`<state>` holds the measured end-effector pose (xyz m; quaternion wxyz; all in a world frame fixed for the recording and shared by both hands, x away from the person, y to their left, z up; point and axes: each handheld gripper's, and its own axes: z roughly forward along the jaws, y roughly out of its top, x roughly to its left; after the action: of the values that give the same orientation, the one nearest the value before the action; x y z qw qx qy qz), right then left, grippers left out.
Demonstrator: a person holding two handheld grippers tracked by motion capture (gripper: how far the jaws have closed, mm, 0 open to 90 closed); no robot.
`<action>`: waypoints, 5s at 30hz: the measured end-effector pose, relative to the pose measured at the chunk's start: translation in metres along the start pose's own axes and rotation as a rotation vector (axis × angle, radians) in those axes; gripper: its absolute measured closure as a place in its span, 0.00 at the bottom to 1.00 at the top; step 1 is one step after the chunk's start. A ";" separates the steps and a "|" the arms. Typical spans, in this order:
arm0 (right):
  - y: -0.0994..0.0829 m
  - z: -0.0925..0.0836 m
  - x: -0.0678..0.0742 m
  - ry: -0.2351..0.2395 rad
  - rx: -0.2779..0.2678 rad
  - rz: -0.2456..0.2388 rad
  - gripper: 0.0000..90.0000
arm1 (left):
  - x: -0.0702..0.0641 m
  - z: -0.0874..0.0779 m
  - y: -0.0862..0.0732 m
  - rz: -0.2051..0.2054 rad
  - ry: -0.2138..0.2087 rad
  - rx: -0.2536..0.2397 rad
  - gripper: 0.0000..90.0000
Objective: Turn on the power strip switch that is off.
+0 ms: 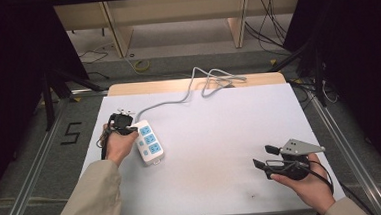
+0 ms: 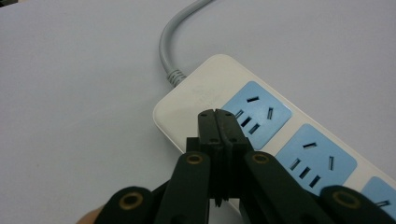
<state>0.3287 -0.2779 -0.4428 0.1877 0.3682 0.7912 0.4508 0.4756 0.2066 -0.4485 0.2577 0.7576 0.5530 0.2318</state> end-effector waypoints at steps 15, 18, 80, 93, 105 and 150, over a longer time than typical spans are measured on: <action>0.000 0.000 0.000 0.001 0.001 0.000 0.37 | -0.001 0.002 -0.001 0.012 0.002 0.024 1.00; 0.000 0.000 0.000 0.001 0.001 0.000 0.37 | -0.001 0.003 -0.001 0.009 0.002 0.027 1.00; -0.001 0.001 0.000 0.013 0.006 -0.002 0.36 | -0.006 0.007 0.011 0.001 0.028 0.135 1.00; -0.001 0.001 0.001 0.014 0.010 -0.003 0.36 | -0.007 0.007 0.012 0.008 0.033 0.147 1.00; 0.000 0.000 0.001 0.015 0.010 -0.004 0.37 | -0.007 0.008 0.013 0.016 0.037 0.152 1.00; 0.000 0.000 0.002 0.019 0.002 -0.003 0.37 | -0.009 0.008 0.012 0.038 0.040 0.155 1.00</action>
<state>0.3279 -0.2764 -0.4425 0.1804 0.3630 0.7939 0.4532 0.4871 0.1942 -0.4473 0.1825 0.7810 0.5598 0.2083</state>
